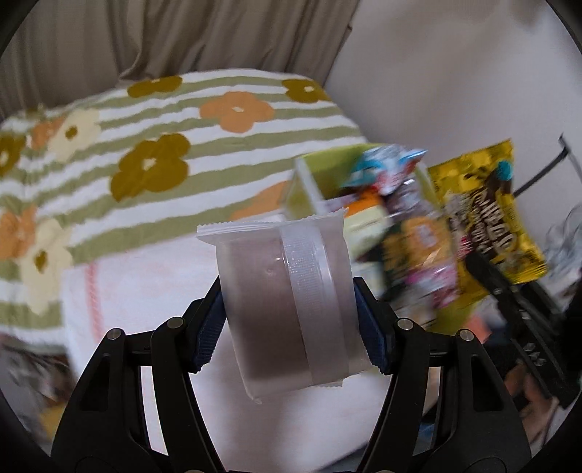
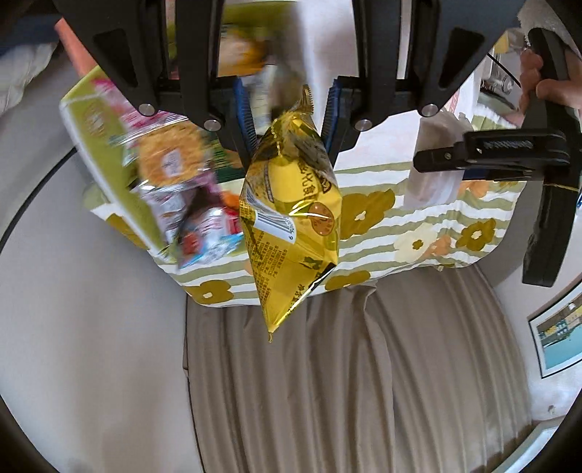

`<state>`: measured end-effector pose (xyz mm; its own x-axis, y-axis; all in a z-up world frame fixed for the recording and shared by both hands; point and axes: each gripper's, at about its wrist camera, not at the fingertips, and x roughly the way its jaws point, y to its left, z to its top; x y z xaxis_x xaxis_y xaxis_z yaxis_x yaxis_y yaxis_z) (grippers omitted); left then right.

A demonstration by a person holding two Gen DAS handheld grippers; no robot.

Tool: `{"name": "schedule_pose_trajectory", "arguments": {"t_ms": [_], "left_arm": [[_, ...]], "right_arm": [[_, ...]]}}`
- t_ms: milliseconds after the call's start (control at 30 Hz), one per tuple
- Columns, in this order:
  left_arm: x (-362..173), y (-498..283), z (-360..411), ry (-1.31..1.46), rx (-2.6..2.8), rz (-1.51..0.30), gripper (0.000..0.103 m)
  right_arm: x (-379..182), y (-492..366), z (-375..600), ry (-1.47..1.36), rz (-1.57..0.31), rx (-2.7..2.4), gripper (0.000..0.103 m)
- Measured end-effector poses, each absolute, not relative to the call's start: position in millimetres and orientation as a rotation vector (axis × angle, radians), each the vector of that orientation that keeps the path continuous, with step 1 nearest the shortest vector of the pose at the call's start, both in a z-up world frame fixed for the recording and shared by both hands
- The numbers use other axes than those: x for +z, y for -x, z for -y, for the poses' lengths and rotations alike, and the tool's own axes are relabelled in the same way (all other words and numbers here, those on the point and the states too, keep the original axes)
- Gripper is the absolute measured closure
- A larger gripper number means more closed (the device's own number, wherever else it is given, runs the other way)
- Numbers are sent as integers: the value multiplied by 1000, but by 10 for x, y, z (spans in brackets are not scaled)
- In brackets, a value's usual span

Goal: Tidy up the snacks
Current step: 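Carry the white packet and yellow-gold bag into the box and open both grippers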

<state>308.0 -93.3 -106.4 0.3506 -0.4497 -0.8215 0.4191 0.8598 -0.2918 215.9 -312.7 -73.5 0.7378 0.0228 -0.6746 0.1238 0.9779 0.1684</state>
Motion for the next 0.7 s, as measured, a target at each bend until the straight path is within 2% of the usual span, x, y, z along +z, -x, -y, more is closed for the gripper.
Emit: {"name": "schedule_pose_trajectory", "arguments": {"t_ms": [300,533,567,633,700], "left_arm": [[-1124,-2623,1931,63,-518,-1077,40],[-1334,-2562,2341,87,-494,-1094,38],[-1339,-2581,2350,103,-500,-1097,34],[-1330,-2584,2343,112,-508,-1105,1],[-1293,-2560,2284,102,-506,-1079,0]], "right_arm": [[-698,-1969,3998,-154,-770,26,72],[-759,-1865,4299,-173,-781,49,72],[-763,-1853,4307,-174,-780,49,72],[-772,-1829,4306,-178,-776,49,72],[-792,-1799,4303,-185,-772,46,72]]}}
